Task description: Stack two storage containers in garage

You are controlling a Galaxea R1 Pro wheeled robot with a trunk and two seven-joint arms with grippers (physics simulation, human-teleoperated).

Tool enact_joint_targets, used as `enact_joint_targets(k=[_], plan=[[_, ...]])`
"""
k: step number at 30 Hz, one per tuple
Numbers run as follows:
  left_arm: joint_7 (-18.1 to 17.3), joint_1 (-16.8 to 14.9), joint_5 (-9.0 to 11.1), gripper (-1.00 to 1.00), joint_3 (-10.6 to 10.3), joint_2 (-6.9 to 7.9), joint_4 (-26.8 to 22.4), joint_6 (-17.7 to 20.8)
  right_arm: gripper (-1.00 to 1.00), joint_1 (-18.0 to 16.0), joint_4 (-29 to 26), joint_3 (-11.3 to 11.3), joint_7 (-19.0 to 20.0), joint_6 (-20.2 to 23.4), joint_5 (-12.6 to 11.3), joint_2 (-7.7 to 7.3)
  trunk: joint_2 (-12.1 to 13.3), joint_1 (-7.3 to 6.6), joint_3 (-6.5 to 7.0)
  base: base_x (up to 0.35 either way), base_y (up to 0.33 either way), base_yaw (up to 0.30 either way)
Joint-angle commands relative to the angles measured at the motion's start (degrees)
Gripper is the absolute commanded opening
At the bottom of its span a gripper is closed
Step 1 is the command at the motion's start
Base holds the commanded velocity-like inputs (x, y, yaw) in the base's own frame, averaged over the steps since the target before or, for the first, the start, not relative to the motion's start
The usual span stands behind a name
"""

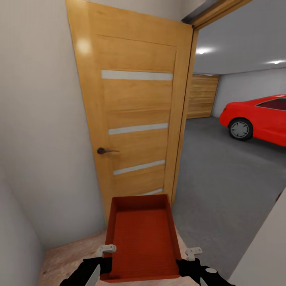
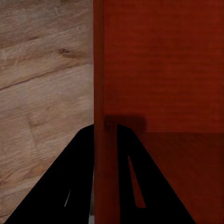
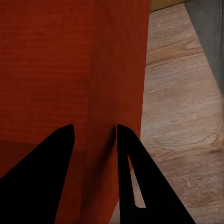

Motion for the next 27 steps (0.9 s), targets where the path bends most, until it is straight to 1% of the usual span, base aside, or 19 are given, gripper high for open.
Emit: enact_joint_targets(k=[1, 17, 20, 27], plan=[[1.7, -0.1, -1.5, -1.00, 0.6, 0.02, -0.6, 0.5, -1.00, 0.0, 0.2, 2.4, 0.7, -0.3, -0.3, 1.07, -0.1, 0.05, -0.08, 0.245, 0.199, -0.263], [1.7, -0.1, -1.5, -1.00, 0.6, 0.02, -0.6, 0.5, -1.00, 0.0, 0.2, 2.4, 0.7, -0.3, -0.3, 1.09, -0.1, 0.05, 0.54, 0.245, 0.197, -0.261], [1.7, -0.1, -1.5, -1.00, 0.6, 0.04, -0.6, 0.5, -1.00, 0.0, 0.2, 2.4, 0.7, -0.3, -0.3, 1.09, -0.1, 0.05, 0.61, 0.128, 0.084, -0.111], [1.7, -0.1, -1.5, -1.00, 0.6, 0.10, -0.6, 0.5, -1.00, 0.0, 0.2, 2.3, 0.7, -0.3, -0.2, 1.09, -0.1, 0.05, 0.62, 0.017, 0.011, -0.015]])
